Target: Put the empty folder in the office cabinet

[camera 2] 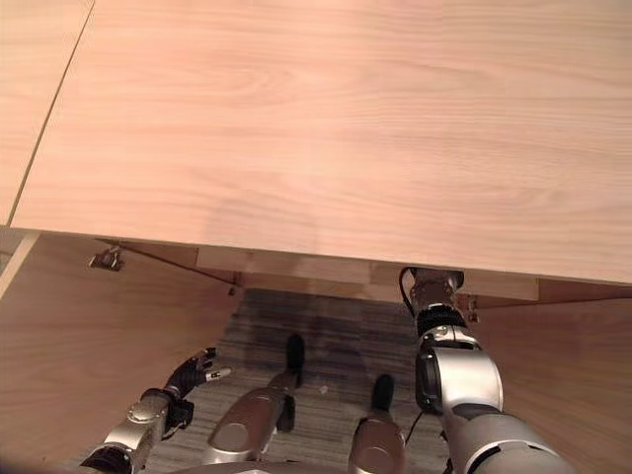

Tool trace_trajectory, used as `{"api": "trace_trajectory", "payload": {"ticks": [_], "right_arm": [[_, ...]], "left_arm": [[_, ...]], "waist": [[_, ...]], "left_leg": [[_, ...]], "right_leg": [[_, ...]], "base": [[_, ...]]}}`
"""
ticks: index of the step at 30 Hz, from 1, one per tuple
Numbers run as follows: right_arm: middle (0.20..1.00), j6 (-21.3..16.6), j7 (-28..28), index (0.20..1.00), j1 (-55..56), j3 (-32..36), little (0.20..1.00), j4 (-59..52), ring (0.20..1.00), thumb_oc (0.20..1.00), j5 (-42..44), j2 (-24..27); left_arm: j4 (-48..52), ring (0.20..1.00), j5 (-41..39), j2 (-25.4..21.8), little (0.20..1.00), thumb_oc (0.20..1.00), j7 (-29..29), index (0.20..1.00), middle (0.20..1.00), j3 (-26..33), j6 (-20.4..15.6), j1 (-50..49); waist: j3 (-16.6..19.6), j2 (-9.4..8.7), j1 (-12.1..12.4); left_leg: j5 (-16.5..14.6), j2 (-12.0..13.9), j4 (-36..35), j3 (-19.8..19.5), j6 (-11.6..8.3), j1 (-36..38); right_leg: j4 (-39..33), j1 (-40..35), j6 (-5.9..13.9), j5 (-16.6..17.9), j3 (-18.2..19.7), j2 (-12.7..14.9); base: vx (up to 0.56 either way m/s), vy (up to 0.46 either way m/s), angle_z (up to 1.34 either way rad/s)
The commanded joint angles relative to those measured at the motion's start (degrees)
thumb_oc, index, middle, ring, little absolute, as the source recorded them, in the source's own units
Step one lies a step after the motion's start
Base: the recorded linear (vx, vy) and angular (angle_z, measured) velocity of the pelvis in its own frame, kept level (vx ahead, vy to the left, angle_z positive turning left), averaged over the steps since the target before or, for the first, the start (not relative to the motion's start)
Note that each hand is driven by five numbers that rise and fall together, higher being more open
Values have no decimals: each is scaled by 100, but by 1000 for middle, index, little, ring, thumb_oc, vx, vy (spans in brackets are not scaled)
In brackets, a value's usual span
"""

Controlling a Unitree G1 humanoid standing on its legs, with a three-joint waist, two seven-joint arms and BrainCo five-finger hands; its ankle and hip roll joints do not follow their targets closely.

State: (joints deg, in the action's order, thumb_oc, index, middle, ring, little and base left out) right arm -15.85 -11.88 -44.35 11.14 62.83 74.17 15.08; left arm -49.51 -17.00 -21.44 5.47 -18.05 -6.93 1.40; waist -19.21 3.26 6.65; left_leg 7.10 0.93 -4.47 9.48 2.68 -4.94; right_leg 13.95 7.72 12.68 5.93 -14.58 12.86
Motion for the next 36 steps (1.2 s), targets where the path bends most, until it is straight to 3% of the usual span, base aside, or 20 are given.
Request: {"api": "trace_trajectory", "payload": {"ticks": [1, 4, 5, 12, 19, 24, 29, 33, 34, 35, 36], "right_arm": [[200, -106, 218, 200, -332, 42, 200, -137, 200, 200, -120, 323], [200, -150, 224, 200, -371, 87, 200, -68, 200, 200, -115, 407], [200, -176, 225, 200, -354, 134, 200, -19, 200, 200, -12, 515], [200, -123, 239, 200, -456, 206, 200, 235, 200, 200, 71, 822], [200, -48, 240, 200, -706, 112, 200, 380, 200, 200, 79, 1101], [200, -39, 241, 200, -1024, -60, 200, 431, 200, 200, 36, 1196], [200, -143, 198, 200, -1475, -180, 200, 484, 200, 200, 132, 1239], [200, -194, 153, 200, -1836, -311, 200, 511, 200, 200, 172, 1360], [200, -213, 158, 200, -1914, -329, 200, 511, 200, 200, 188, 1390], [200, -239, 160, 200, -2011, -356, 200, 531, 200, 200, 203, 1439], [200, -253, 139, 200, -2137, -406, 200, 534, 200, 200, 206, 1485]], "left_arm": [[-153, 1000, 116, -222, 1000, 1000, -13, 1000, 1000, -62, -109, -178], [-208, 1000, 152, -250, 1000, 1000, 13, 1000, 1000, -113, -110, -95], [-236, 1000, 169, -280, 1000, 1000, 46, 1000, 1000, -140, -134, -72], [-148, 1000, 168, -218, 1000, 1000, 123, 1000, 1000, -225, -182, -166], [88, 1000, 129, -179, 1000, 1000, 245, 1000, 1000, -484, -159, -185], [174, 1000, 6, -224, 1000, 1000, 252, 1000, 1000, -606, -103, -61], [-90, 1000, -80, -449, 1000, 1000, 82, 1000, 1000, -549, -33, 120], [-160, 1000, -87, -537, 1000, 1000, 18, 1000, 1000, -570, -34, 202], [-142, 1000, -91, -577, 1000, 1000, 17, 1000, 1000, -598, -47, 220], [-118, 1000, -110, -615, 1000, 1000, 4, 1000, 1000, -600, -58, 230], [-108, 1000, -137, -662, 1000, 1000, -18, 1000, 1000, -615, -62, 223]], "waist": [[86, 55, 142], [76, 23, 106], [133, -3, 45], [325, -63, 91], [384, 97, 116], [116, 243, 133], [-492, 277, 234], [-593, 302, 223], [-613, 304, 210], [-656, 314, 210], [-641, 323, 217]], "left_leg": [[-478, 166, 6, -201, -382, -29], [-591, 53, -27, -277, -457, 53], [-689, 29, -12, -408, -507, 69], [-643, -81, -44, -403, -532, -71], [-636, -125, -53, -553, -585, -104], [-562, 77, 94, -706, -644, -372], [-1316, 302, 2192, -978, -755, -1580], [-1569, 350, 2799, -1063, -735, -2030], [-1766, 366, 2958, -1139, -754, -2094], [-1718, 380, 3153, -1119, -729, -2322], [-1901, 378, 3260, -1191, -730, -2359]], "right_leg": [[970, 353, 232, -266, -58, 174], [15, 415, 171, -344, -116, 379], [-664, 308, 207, -227, 74, 358], [-1265, 123, 232, 355, 230, 419], [-1255, 67, 232, 227, -55, 434], [-804, 367, 127, -163, -139, 347], [590, 1120, -320, -1055, -93, 191], [1286, 1587, -396, -1391, -160, 179], [1463, 1648, -350, -1591, -90, 160], [1662, 1878, -420, -1582, -163, 207], [1826, 1963, -384, -1764, -81, 176]], "base": [[51, 67, -63], [131, -47, -19], [142, -104, -1], [50, -64, 33], [65, -50, -2], [-7, -74, 21], [-64, -168, 13], [11, -61, 8], [-19, -51, 11], [76, -65, 18], [-106, -16, 20]]}}
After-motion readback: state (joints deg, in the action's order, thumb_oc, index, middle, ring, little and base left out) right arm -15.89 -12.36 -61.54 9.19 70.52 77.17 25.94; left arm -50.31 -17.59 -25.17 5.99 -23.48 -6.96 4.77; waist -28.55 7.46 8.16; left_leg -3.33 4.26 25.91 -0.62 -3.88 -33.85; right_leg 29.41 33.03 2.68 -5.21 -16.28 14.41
